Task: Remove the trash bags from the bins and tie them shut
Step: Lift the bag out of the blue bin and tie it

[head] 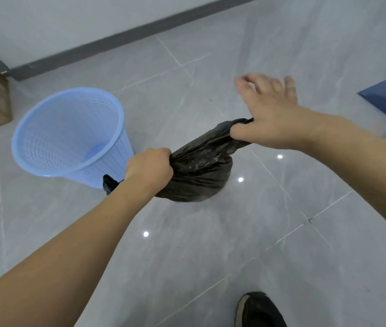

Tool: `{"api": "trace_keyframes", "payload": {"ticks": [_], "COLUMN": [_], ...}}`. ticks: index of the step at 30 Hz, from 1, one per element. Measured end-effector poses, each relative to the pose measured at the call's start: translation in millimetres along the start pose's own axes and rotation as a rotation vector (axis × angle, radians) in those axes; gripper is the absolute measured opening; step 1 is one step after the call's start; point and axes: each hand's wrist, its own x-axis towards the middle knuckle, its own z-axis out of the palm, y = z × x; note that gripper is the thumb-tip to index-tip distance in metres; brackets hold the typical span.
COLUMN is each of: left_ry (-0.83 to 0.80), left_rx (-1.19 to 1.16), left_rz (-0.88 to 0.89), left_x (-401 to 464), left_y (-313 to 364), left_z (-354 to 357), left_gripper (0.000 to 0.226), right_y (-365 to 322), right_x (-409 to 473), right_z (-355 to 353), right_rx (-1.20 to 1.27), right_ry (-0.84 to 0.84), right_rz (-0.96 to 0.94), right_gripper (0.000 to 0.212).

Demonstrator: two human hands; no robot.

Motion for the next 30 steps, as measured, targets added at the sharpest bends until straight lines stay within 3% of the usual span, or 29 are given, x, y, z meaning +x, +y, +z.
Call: {"api": "trace_keyframes", "payload": {"ticks": [3, 5, 6, 9, 12, 15, 18, 21, 23, 24, 25, 27, 28, 30], "left_ry": [0.005, -0.007, -0.014, -0.089, -0.250, -0.404, -0.611, -0.802, -0.753, -0.692, -0.633, -0.483, -0.367, -0.126], "left_rx": [-0.002, -0.014, -0.029, -0.061, 0.030, 0.158, 0.255, 0.256, 0.222, 0.178, 0.126, 0.011, -0.013, 0.000], "left_rz": [0.020, 0.043, 0.059, 0.091, 0.039, -0.070, -0.188, -0.217, -0.227, -0.246, -0.256, -0.265, -0.254, -0.162], "left_x": [1.5, -2.1, -5.3, -17.5, -24.1, -22.4, -18.8, -6.8, 4.0, 8.5, 11.6, 13.2, 11.9, 0.2], "left_y": [5.6, 9.5, 10.5, 8.6, 1.4, -7.5, -13.1, -18.4, -23.2, -24.2, -23.3, -18.4, -16.5, -14.3], "left_z": [-2.3, -4.3, -4.4, 1.3, 17.8, 37.7, 45.0, 44.4, 38.7, 32.3, 24.1, 6.8, -0.4, -10.6], "left_gripper": [0.018, 0.014, 0.014, 0.022, 0.026, 0.024, 0.008, 0.012, 0.020, 0.024, 0.027, 0.026, 0.022, 0.009], "right_y": [-25.1, -33.8, -35.8, -27.9, -16.7, -9.1, -1.5, -0.7, -3.5, -6.0, -7.9, -8.1, -7.3, -3.3], "right_x": [1.4, 5.6, 7.8, 14.0, 14.1, 11.6, 12.5, 20.6, 31.0, 34.9, 38.5, 42.5, 44.3, 43.9], "right_z": [25.6, 49.6, 58.6, 72.9, 81.3, 95.2, 110.1, 113.6, 102.7, 95.0, 88.7, 85.4, 86.8, 85.6], "right_rx": [-0.393, -0.623, -0.656, -0.509, -0.378, -0.309, -0.207, -0.248, -0.320, -0.369, -0.421, -0.440, -0.414, -0.377], "right_ry": [-0.037, -0.118, -0.168, -0.293, -0.357, -0.351, -0.396, -0.395, -0.410, -0.445, -0.510, -0.736, -0.859, -0.992], "right_rz": [-0.209, -0.176, -0.135, -0.021, 0.019, 0.016, 0.119, 0.111, 0.162, 0.212, 0.243, 0.244, 0.237, 0.205], "right_gripper": [0.115, 0.104, 0.087, 0.031, 0.027, 0.035, 0.074, 0.111, 0.128, 0.127, 0.112, 0.052, 0.036, 0.029]}}
